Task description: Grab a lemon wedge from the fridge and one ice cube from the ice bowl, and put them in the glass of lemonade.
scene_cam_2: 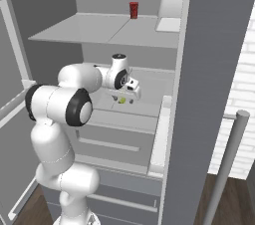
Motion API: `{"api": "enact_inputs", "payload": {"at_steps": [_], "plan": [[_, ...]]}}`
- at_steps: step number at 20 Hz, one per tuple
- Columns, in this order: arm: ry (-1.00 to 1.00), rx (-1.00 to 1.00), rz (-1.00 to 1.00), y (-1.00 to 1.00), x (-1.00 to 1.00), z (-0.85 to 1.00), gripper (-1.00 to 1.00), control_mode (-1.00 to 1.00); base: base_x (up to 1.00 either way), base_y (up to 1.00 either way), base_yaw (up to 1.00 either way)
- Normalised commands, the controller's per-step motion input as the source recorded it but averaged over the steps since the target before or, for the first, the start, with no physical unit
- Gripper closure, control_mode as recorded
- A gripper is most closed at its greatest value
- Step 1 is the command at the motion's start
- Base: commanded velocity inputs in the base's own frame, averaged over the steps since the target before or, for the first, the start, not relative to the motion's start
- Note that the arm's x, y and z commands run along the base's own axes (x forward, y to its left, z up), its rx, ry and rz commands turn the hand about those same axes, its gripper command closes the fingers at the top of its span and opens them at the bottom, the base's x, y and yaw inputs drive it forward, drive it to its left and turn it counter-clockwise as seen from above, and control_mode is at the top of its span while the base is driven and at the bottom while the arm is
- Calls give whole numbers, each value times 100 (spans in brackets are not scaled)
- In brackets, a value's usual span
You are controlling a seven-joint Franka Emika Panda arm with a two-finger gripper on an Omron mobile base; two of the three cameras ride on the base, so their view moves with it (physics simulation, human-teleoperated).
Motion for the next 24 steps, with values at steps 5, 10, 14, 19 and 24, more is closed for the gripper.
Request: {"api": "enact_inputs", "payload": {"at_steps": [5,10,14,19,24], "plan": [[0,0,0,0,-42,-22,-100,-100,0,0,0],[0,0,0,0,-25,-18,-100,-100,0,0,0],[0,0,0,0,9,-25,100,-100,0,0,0],[0,0,0,0,20,-24,100,-100,0,0,0],[0,0,0,0,10,-16,100,-100,0,0,0]]}}
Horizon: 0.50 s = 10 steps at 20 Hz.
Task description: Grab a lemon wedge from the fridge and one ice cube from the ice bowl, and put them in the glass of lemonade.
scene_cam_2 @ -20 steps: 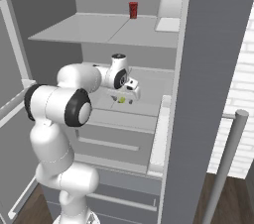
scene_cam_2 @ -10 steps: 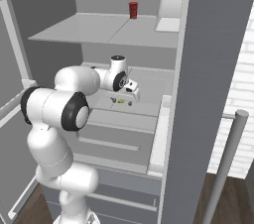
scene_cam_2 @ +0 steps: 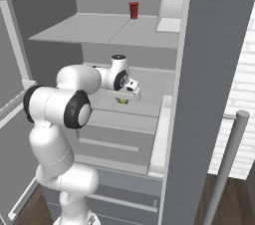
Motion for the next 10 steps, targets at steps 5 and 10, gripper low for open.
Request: {"api": "enact_inputs", "payload": {"at_steps": [5,10], "plan": [[-3,0,0,0,0,-6,100,-100,0,0,0],[-8,0,1,0,-54,-17,100,-100,0,0,0]]}}
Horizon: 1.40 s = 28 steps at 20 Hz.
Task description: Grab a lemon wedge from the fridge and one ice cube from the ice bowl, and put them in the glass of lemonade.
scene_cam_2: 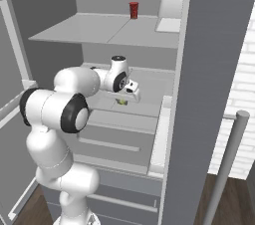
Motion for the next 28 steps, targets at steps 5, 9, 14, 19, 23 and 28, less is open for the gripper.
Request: {"api": "enact_inputs", "payload": {"at_steps": [5,9,14,19,23,28], "plan": [[-16,0,1,-13,-100,47,100,-100,0,0,0],[-45,0,1,-3,-100,80,100,-100,0,0,0],[-32,0,0,0,-100,84,100,-100,0,0,0],[-23,0,0,1,-100,52,100,-100,0,0,0],[-12,0,0,10,-88,66,100,-100,0,0,0],[-11,0,0,17,-78,55,100,-100,0,0,0]]}}
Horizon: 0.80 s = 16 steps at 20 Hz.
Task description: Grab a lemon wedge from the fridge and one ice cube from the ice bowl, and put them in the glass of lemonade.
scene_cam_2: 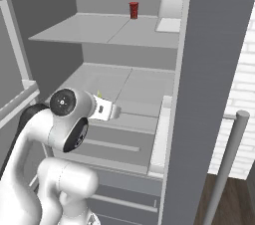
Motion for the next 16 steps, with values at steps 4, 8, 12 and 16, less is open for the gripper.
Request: {"api": "enact_inputs", "payload": {"at_steps": [4,8,12,16], "plan": [[-6,0,1,5,-42,23,100,100,-49,5,0],[0,0,0,0,0,0,100,100,-100,5,0],[0,0,0,0,0,0,100,100,-100,25,0],[0,0,0,0,0,0,100,100,-100,42,0]]}}
